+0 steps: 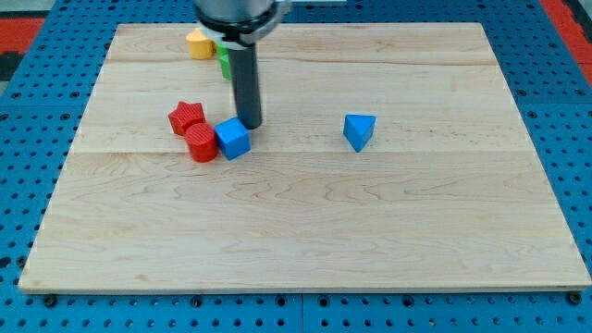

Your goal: Place the blue triangle diagonally on the top right side of the red circle

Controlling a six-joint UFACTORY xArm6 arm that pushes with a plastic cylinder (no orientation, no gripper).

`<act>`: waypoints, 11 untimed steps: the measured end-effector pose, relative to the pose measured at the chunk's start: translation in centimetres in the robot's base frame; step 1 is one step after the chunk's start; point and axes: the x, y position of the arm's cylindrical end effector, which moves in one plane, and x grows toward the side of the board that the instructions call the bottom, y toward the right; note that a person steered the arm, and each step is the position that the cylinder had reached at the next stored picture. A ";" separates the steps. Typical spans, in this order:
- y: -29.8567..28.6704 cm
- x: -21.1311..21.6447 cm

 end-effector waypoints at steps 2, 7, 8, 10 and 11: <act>13.7 -5.9; 10.2 1.6; 7.1 0.4; 2.3 -1.6; 2.5 -3.4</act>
